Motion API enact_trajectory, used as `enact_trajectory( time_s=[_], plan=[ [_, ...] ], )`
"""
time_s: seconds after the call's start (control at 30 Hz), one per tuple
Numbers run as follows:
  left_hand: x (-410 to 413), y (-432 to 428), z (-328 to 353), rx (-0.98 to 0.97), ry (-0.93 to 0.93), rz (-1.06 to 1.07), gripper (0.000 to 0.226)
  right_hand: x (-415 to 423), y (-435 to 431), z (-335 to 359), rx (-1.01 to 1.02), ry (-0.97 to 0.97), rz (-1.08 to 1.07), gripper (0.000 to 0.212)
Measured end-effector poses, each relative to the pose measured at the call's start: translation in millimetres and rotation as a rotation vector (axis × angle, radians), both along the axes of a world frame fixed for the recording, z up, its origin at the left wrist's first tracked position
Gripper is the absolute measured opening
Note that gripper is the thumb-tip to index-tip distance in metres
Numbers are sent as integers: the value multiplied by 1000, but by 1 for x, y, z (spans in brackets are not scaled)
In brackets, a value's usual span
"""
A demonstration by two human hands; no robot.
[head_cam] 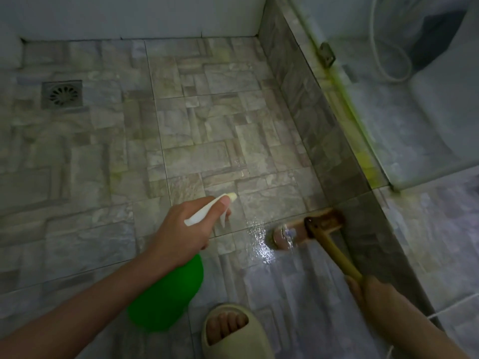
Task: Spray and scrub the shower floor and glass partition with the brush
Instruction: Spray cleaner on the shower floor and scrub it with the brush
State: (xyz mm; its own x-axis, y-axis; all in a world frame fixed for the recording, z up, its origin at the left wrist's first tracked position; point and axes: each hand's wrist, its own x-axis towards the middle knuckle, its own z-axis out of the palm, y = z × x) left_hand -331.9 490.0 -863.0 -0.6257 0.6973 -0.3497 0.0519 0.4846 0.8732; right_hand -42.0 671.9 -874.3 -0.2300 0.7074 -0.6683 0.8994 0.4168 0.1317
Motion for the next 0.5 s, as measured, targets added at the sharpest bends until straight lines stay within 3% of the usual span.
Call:
enact_trajectory(
  time_s=[0.03,0.17,0.37,0.5],
  plan=[
    [-1,1,1,-1,5,15,42,-21,15,-10,29,42,18,46],
    [-9,7,2,26,17,12,50,-105,76,-38,116,256,99,46],
    [-23,12,27,12,30,103,45,-37,29,-9,45,102,30,37],
    [-33,17,31,30,69,122,48,-107,65,-19,67,166,147,41]
  ],
)
